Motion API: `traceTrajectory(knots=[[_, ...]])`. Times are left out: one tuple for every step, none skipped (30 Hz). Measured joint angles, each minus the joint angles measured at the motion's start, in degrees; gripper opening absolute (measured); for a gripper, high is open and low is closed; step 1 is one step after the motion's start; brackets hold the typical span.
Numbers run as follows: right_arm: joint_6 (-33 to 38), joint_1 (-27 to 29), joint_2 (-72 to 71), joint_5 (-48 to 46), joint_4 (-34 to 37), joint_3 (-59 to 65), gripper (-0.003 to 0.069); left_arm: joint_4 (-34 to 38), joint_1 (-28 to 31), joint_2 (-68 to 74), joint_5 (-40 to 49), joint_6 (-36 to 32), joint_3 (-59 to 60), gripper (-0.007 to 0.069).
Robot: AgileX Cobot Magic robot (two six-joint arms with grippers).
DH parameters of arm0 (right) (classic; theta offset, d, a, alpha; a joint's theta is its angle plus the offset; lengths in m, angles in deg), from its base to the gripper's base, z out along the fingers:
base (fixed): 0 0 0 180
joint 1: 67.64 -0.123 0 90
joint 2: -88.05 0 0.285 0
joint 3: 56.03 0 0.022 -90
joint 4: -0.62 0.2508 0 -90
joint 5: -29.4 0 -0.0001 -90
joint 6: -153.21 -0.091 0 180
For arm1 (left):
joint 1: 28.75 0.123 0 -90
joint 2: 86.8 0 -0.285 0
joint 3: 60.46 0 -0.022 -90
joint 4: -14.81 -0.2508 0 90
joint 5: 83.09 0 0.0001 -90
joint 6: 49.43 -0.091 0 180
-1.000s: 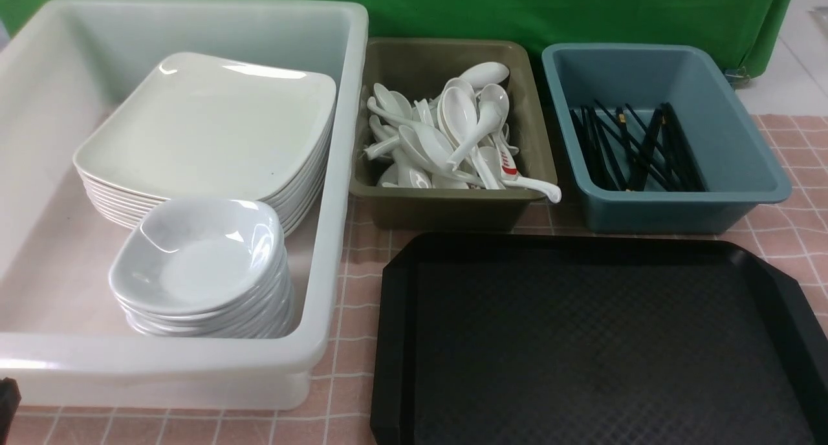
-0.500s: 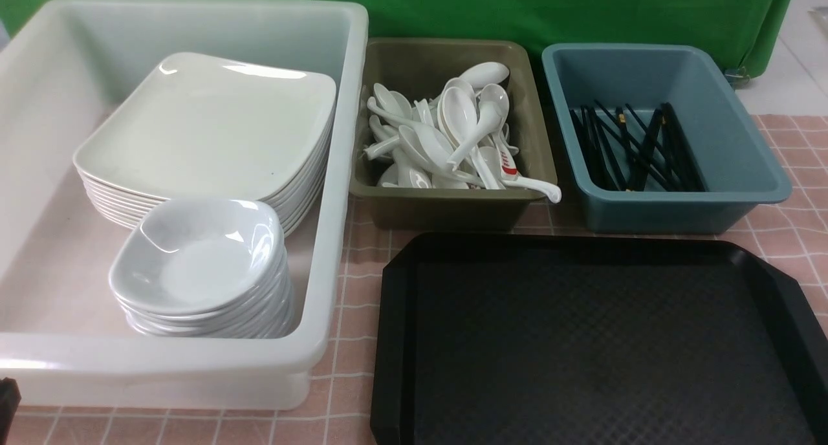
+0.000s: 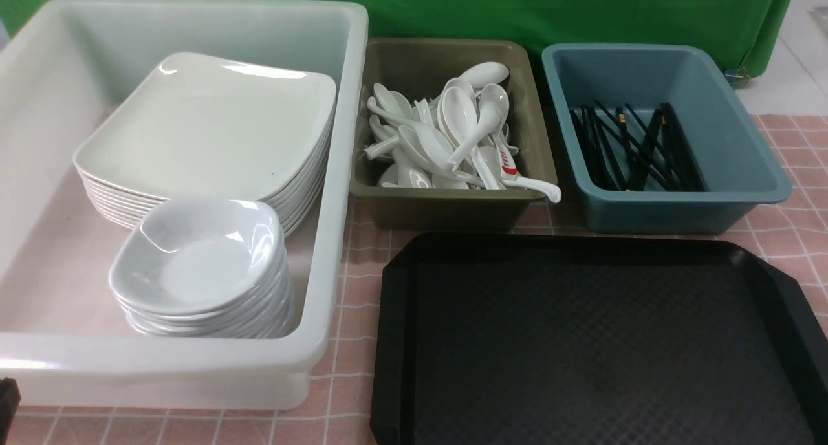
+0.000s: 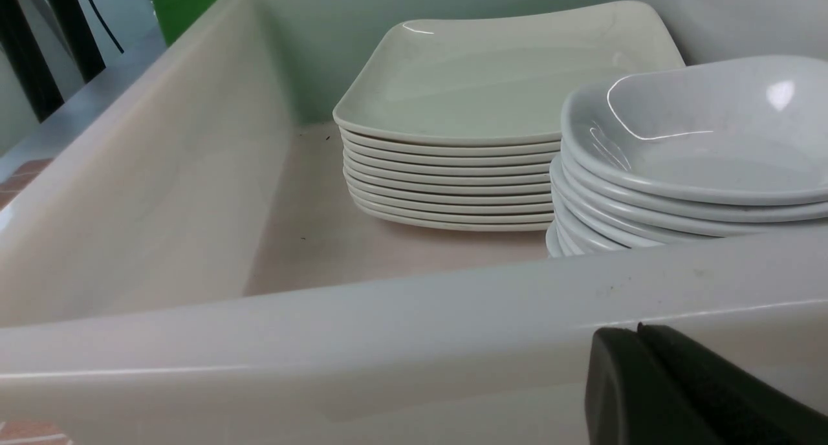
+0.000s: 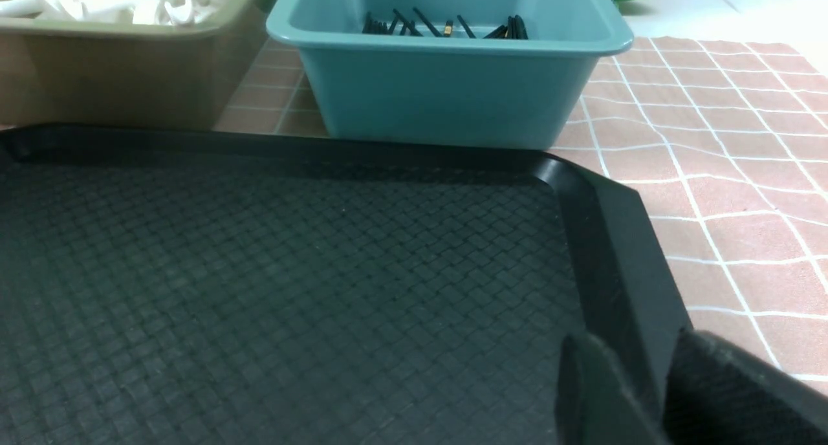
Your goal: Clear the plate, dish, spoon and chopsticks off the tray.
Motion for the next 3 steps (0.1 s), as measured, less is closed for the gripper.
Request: traceTrajectory(knots=[[0.0,0.0,0.0,0.0,0.0,0.0,0.0239,0.0,0.0,0.0,0.0,0.0,0.0,0.0004],[0.0,0.0,0.0,0.0,0.0,0.0,0.0239,0.0,0.0,0.0,0.0,0.0,0.0,0.0004],[0.0,0.0,0.0,0.0,0.0,0.0,0.0239,0.0,0.0,0.0,0.0,0.0,0.0,0.0004]])
